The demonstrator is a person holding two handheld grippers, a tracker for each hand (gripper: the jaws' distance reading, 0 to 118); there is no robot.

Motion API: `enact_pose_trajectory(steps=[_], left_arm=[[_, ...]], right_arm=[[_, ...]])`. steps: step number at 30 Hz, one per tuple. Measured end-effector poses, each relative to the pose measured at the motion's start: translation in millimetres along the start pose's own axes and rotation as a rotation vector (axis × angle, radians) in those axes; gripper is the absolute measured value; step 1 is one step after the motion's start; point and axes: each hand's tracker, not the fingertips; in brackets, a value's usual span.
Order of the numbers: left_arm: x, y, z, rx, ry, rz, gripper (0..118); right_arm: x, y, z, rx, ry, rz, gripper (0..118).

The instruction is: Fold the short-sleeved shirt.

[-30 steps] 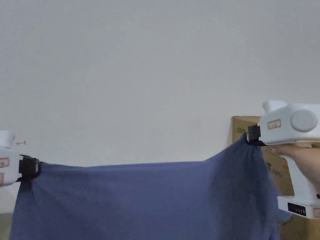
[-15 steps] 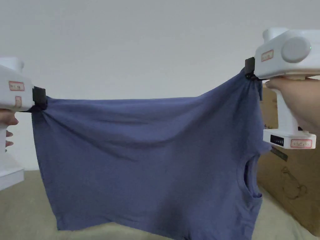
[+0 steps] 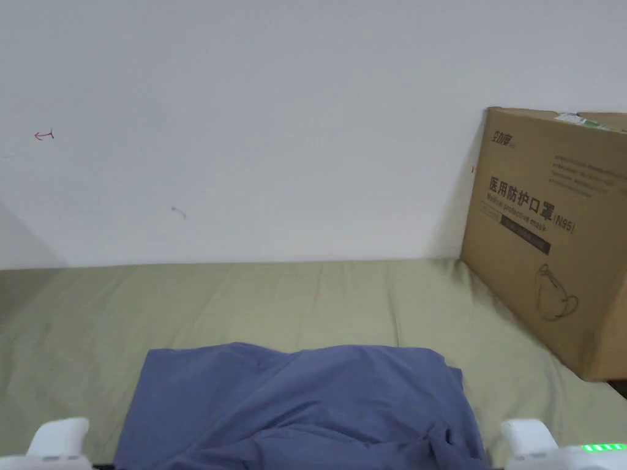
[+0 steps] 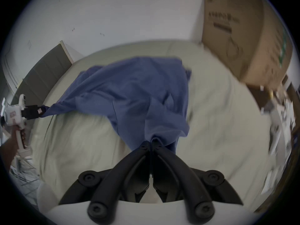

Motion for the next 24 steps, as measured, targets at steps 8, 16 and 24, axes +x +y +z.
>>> enact_pose_trajectory(steps=[8, 16, 24], left_arm=[[-6, -118, 102, -0.064, -0.023, -0.165, 3], [-10, -194, 156, -0.074, -0.025, -0.192, 3], [-12, -208, 161, -0.074, -0.005, -0.232, 66]], right_arm=[[18, -125, 121, 0.019, 0.073, 0.005, 0], [32, -201, 155, -0.046, -0.036, -0.030, 0], [28, -214, 123, -0.099, -0.096, -0.050, 45]])
